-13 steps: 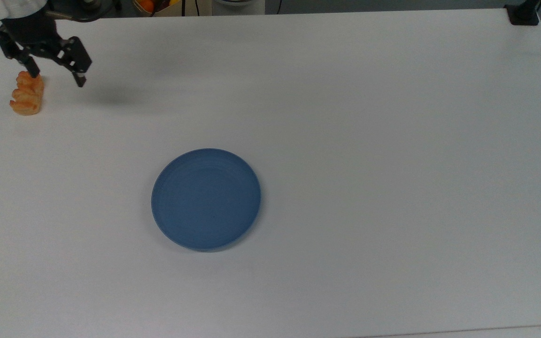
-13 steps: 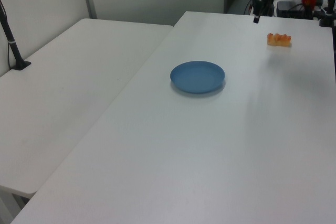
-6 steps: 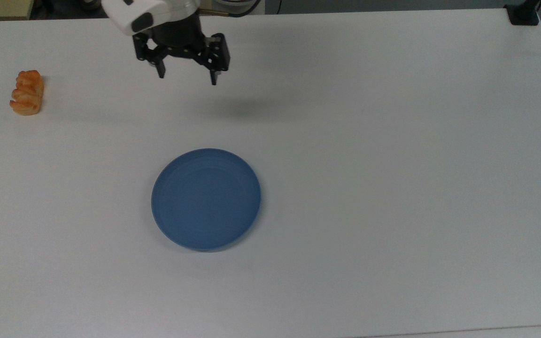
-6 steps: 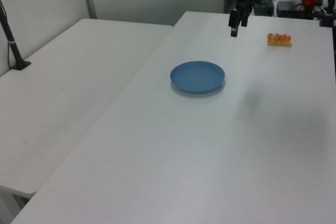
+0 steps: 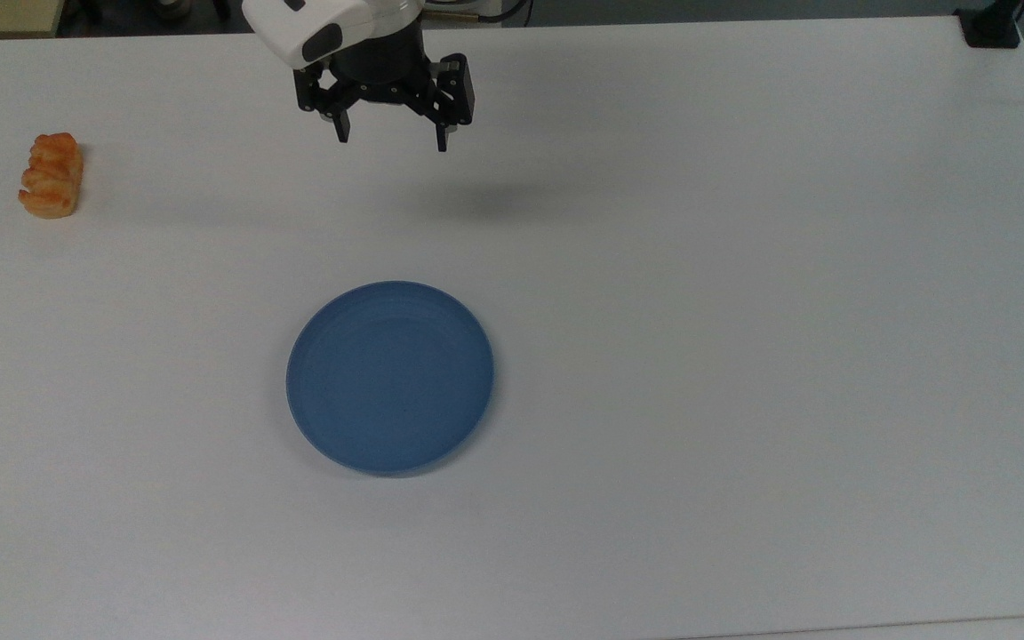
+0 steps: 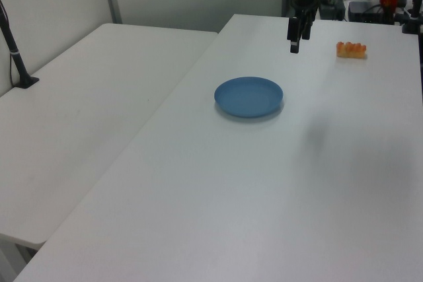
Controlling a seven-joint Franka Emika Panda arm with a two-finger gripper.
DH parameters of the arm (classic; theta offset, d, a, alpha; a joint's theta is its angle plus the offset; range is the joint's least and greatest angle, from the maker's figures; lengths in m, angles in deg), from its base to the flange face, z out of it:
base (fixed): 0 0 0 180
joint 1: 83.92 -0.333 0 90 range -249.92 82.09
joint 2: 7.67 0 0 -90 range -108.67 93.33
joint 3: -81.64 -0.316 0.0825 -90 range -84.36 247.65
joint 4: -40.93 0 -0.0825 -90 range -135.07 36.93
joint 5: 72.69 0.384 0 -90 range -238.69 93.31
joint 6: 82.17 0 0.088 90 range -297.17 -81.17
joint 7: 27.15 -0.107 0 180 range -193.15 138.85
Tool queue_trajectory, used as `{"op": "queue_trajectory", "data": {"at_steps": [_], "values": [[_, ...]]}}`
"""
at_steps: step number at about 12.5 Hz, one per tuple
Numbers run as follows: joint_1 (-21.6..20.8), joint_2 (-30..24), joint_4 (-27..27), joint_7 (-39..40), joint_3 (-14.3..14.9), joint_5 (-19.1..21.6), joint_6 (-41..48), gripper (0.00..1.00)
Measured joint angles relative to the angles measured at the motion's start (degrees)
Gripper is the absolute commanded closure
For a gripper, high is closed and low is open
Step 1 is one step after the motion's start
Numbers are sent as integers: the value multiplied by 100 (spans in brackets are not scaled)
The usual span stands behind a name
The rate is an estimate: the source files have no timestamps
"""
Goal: Put the bread on the table
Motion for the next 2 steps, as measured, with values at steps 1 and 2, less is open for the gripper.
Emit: {"op": "queue_trajectory", "data": {"at_steps": [1, 2], "values": [[16, 0, 0, 0, 12, 0, 0, 0], [22, 1, 0, 0, 31, -1, 0, 0]]}}
